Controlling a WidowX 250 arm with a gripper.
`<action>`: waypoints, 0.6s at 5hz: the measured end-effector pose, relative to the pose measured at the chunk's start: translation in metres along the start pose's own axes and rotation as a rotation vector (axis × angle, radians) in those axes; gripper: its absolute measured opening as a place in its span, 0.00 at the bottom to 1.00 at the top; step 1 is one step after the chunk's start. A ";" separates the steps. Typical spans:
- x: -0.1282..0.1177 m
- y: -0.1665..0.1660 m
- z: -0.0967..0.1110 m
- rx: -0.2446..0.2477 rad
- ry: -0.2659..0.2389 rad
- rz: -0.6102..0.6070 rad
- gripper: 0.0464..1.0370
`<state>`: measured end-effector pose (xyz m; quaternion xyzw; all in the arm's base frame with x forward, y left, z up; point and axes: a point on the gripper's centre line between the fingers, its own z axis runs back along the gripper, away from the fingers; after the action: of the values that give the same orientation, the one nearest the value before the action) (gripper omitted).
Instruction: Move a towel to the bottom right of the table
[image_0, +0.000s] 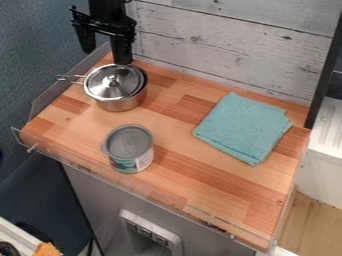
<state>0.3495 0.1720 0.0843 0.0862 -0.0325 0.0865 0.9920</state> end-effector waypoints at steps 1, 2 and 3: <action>-0.004 -0.005 -0.013 -0.017 0.034 -0.004 0.96; -0.008 -0.046 -0.013 -0.073 0.035 -0.093 0.96; -0.007 -0.098 0.009 -0.118 -0.021 -0.211 0.96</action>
<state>0.3594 0.0737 0.0762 0.0314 -0.0384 -0.0214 0.9985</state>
